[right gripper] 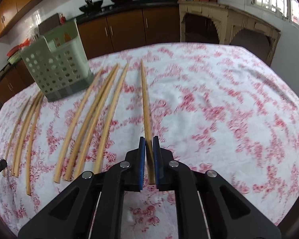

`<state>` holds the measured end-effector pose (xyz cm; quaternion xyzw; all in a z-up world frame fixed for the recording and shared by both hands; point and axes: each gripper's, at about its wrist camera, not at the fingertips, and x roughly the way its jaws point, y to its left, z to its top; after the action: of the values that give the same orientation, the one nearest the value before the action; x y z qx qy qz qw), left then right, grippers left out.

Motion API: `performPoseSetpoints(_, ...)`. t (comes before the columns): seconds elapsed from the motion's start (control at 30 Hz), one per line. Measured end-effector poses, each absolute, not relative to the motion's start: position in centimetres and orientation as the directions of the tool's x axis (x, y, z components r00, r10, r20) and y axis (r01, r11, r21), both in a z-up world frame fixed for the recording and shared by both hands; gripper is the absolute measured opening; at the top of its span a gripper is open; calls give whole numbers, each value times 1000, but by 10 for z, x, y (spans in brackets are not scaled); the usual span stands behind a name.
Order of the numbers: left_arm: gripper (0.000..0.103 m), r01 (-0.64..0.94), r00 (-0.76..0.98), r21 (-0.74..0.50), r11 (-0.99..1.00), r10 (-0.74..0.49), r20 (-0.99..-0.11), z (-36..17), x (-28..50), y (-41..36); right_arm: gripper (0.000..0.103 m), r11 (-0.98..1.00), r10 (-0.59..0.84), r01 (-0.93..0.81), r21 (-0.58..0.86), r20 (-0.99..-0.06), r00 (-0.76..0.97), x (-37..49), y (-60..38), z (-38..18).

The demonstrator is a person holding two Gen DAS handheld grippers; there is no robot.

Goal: Organize utensils
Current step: 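Close the left tool on its chopstick while the right tool closes on its chopstick, then lift the held chopsticks upright with both tools toward the green holder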

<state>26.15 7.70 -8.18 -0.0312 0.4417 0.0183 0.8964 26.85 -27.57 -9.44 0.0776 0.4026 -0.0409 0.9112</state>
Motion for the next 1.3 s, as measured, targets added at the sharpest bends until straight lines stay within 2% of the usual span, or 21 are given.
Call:
performPoseSetpoints(0.27, 8, -53, 698, -19, 998, 23, -715, -39, 245, 80, 8, 987, -29, 122, 101, -641, 767, 246, -283, -56)
performPoseSetpoints(0.43, 8, -61, 782, -25, 998, 32, -623, 2, 239, 82, 8, 992, -39, 96, 77, -539, 841, 237, -281, -22)
performPoseSetpoints(0.53, 8, -63, 817, -28, 998, 35, -576, 22, 239, 82, 7, 994, -33, 81, 71, -512, 858, 237, -281, -9)
performPoseSetpoints(0.6, 8, -69, 825, -32, 997, 39, -563, 29, 241, 84, 7, 994, -9, 65, 85, -535, 845, 243, -284, -11)
performPoseSetpoints(0.67, 8, -76, 827, -34, 997, 44, -561, 29, 242, 85, 8, 991, 26, 57, 120, -596, 803, 250, -289, -26)
performPoseSetpoints(0.83, 8, -79, 815, -43, 996, 40, -577, 19, 240, 87, 25, 984, 27, 108, 141, -719, 694, 254, -300, -75)
performPoseSetpoints(1.0, 8, -82, 814, -55, 995, 35, -579, 15, 238, 91, 25, 989, -20, 130, 77, -787, 617, 256, -297, -107)
performPoseSetpoints(1.07, 8, -86, 816, -56, 995, 38, -577, 16, 238, 92, 24, 990, -38, 129, 54, -783, 620, 254, -297, -111)
performPoseSetpoints(1.1, 8, -88, 817, -57, 995, 40, -575, 16, 238, 92, 11, 992, -43, 118, 40, -780, 625, 253, -294, -111)
performPoseSetpoints(1.13, 8, -89, 818, -60, 994, 39, -573, 16, 238, 93, 8, 993, -33, 108, 44, -780, 625, 253, -293, -111)
performPoseSetpoints(1.3, 8, -96, 827, -65, 993, 43, -560, 18, 237, 94, 8, 990, -19, 119, 79, -752, 658, 246, -297, -105)
